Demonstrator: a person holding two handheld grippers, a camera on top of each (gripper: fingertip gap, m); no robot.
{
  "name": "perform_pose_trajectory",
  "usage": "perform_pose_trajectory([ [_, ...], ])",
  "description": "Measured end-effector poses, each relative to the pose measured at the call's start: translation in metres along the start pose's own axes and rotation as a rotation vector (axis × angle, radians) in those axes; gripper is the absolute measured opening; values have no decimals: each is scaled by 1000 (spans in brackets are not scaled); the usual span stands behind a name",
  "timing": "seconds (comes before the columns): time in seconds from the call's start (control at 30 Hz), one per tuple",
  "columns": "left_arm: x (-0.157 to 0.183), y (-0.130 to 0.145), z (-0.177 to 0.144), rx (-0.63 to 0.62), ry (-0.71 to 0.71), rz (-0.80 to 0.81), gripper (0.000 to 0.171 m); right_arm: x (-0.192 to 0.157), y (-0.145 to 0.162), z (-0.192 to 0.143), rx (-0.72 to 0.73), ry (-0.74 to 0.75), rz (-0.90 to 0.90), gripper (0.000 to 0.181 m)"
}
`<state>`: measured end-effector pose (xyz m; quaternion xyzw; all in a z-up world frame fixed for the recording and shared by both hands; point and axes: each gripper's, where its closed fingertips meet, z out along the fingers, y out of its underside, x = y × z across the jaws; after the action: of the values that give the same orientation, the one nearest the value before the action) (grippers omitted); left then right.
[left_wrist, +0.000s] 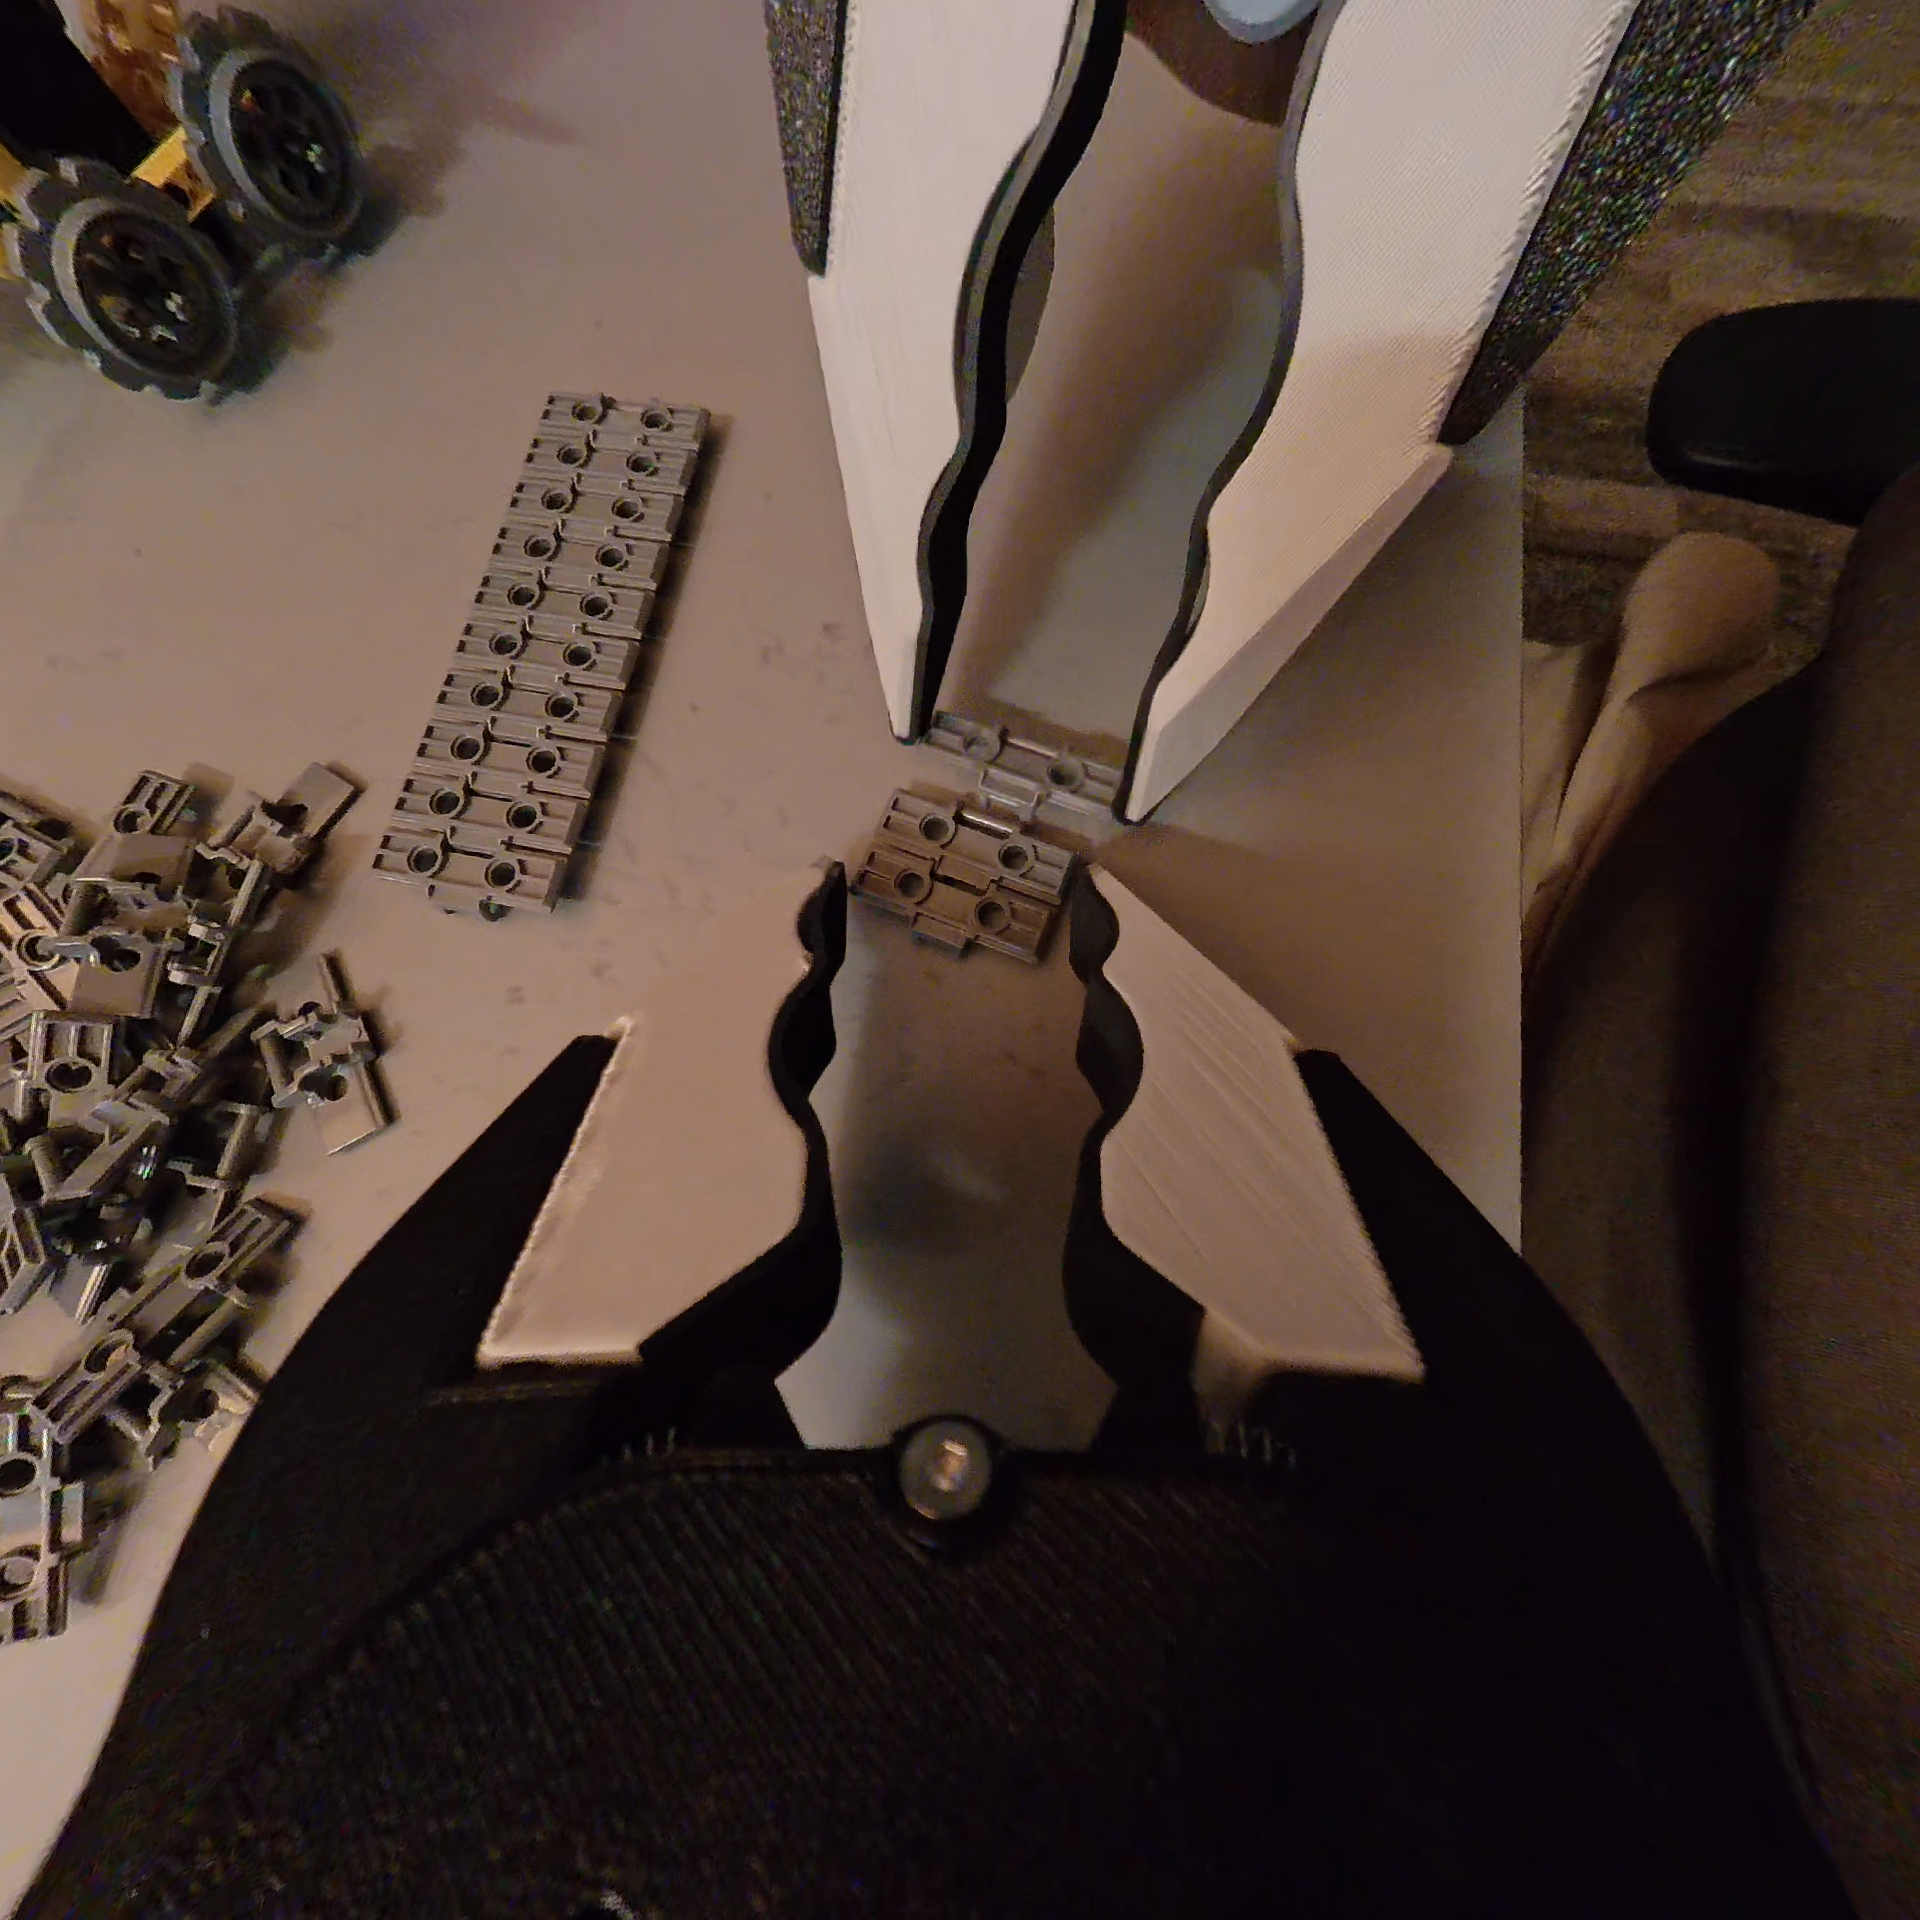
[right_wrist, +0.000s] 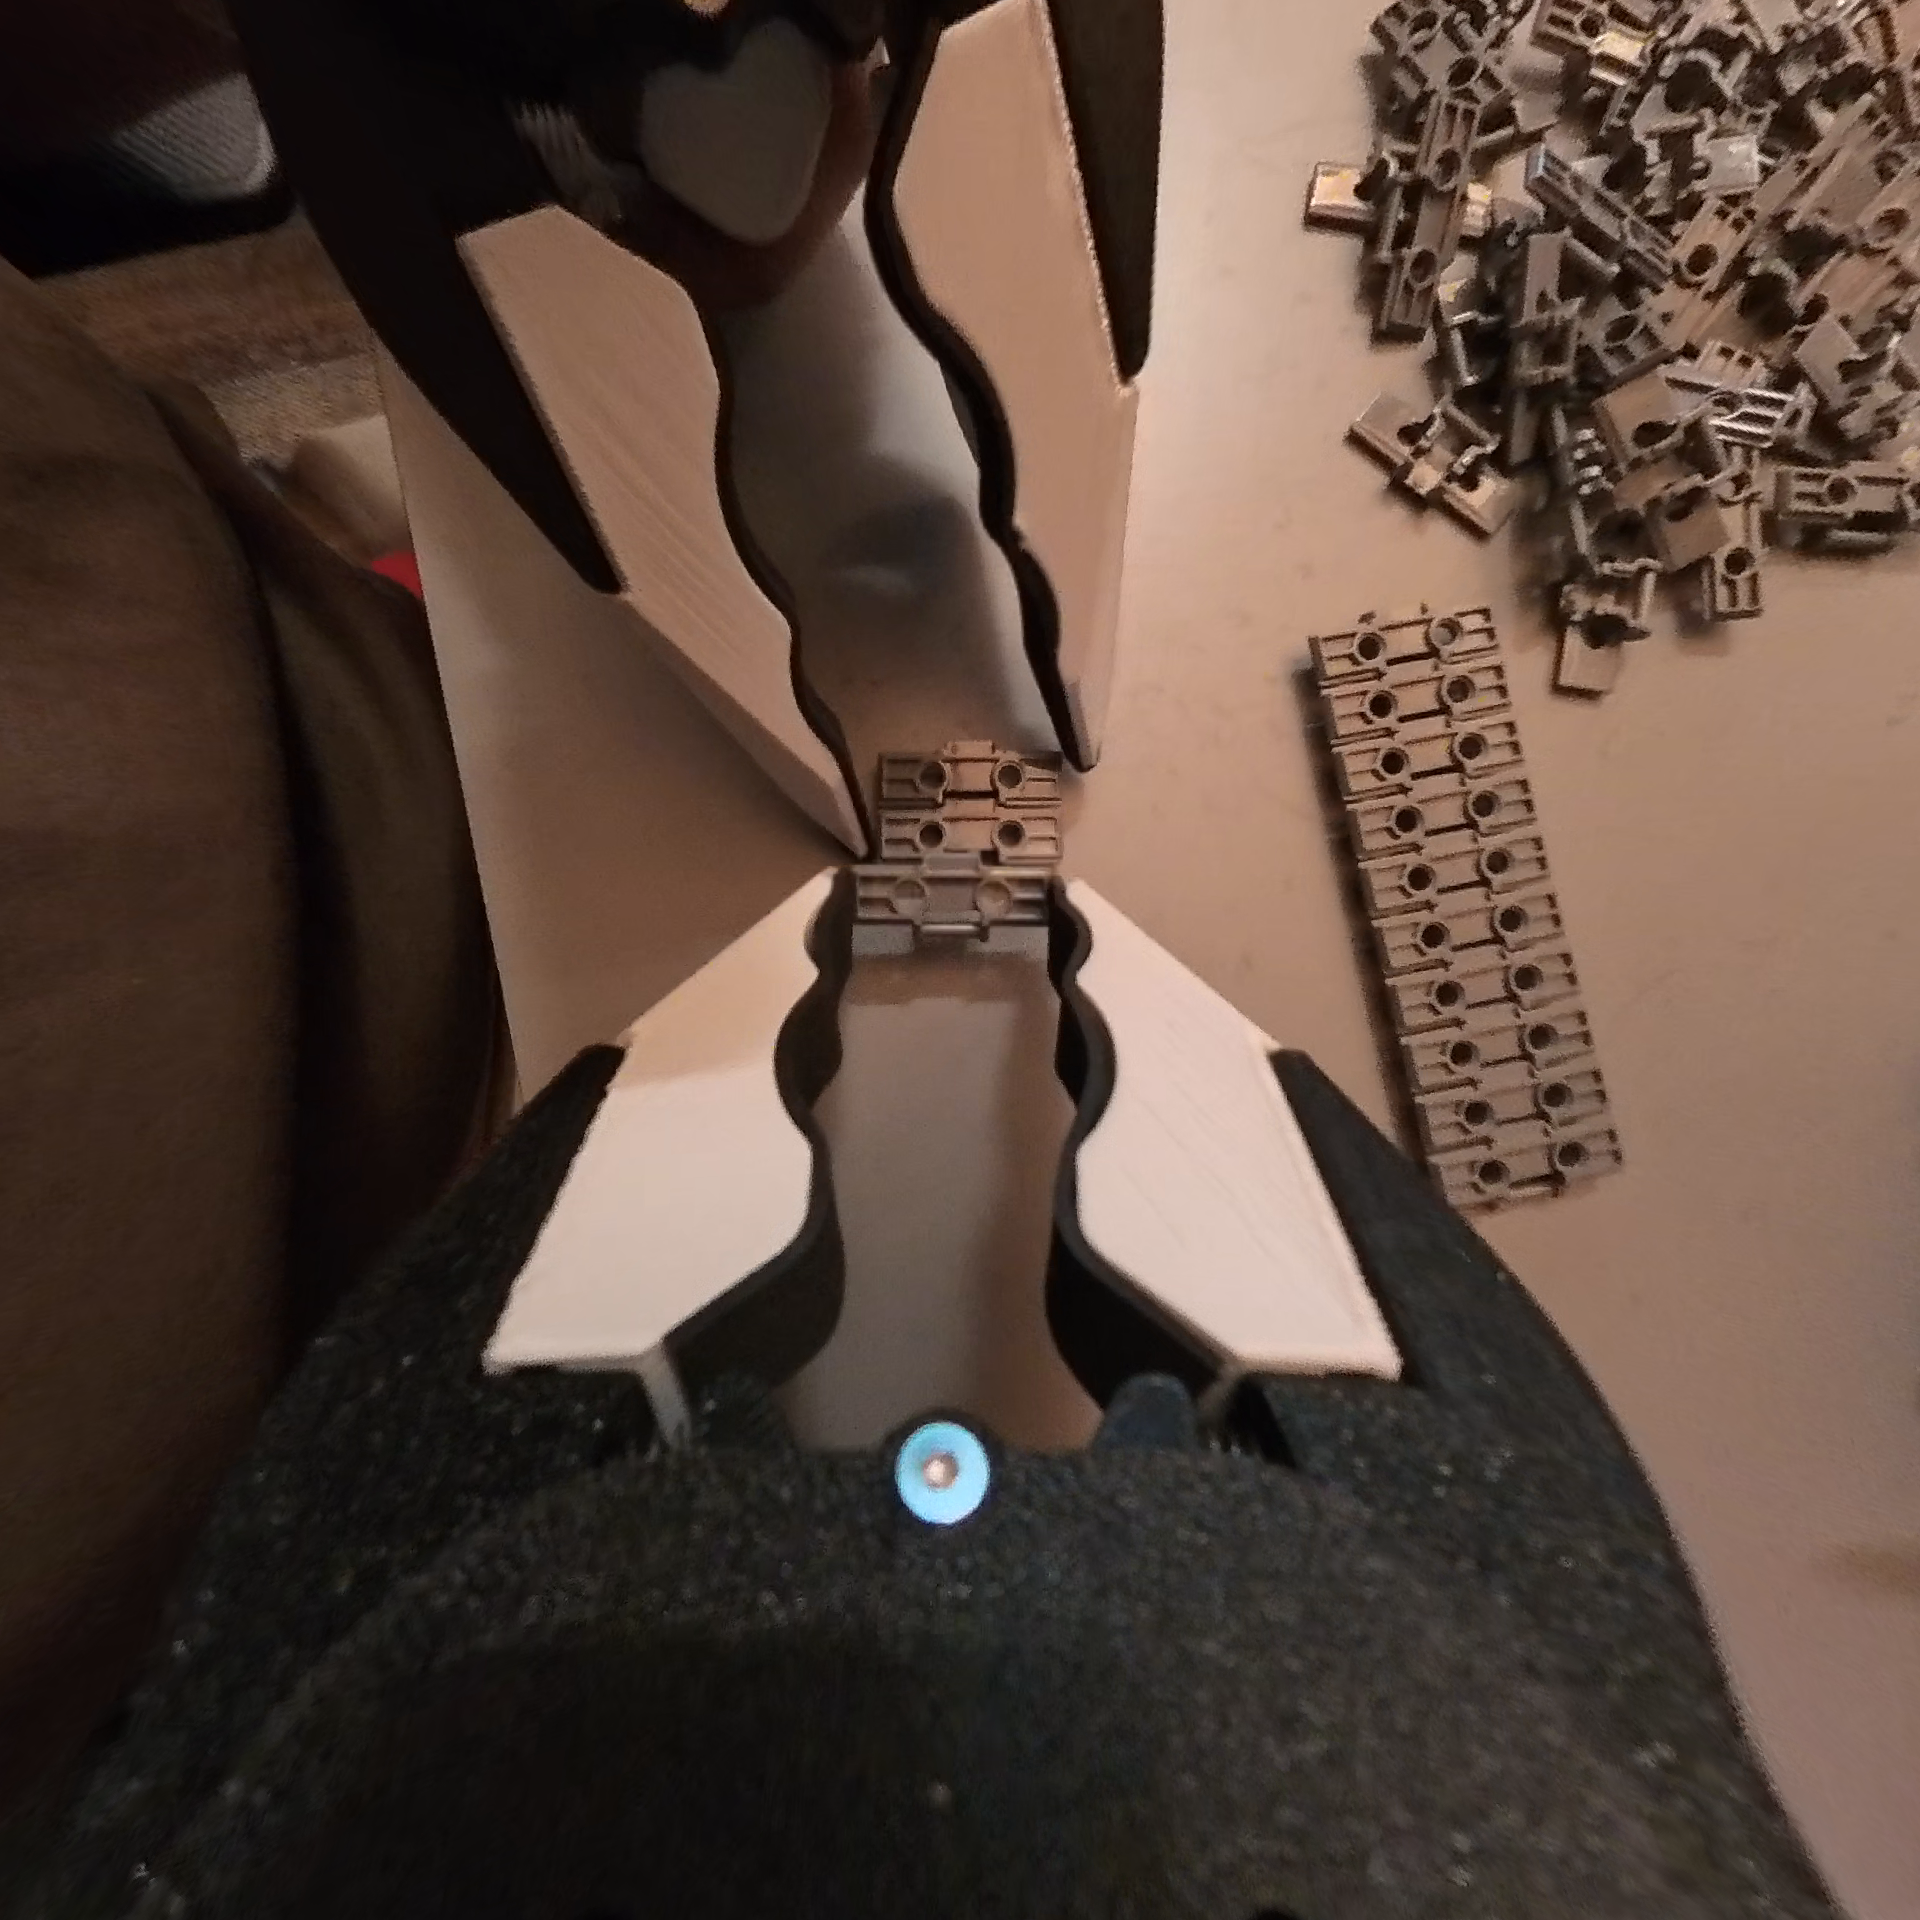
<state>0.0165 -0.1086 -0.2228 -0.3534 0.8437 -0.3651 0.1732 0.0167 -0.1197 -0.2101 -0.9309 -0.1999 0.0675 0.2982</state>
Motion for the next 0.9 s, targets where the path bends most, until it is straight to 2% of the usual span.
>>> perform_pose_trajectory([
  [0.6, 1, 1, 0, -4, 4, 7, 41, 4, 7, 8, -20, -7, -40, 38],
  [0.73, 1, 1, 0, -4, 0, 11, 41, 6, 3, 3, -7, 18, -20, 48],
  [0.77, 1, 1, 0, -5, -1, 12, 41, 5, 0, 1, 9, 18, -17, 45],
  [0.9, 2, 1, 1, -6, -6, 20, 41, 5, -3, -2, 41, 34, -36, 2],
])
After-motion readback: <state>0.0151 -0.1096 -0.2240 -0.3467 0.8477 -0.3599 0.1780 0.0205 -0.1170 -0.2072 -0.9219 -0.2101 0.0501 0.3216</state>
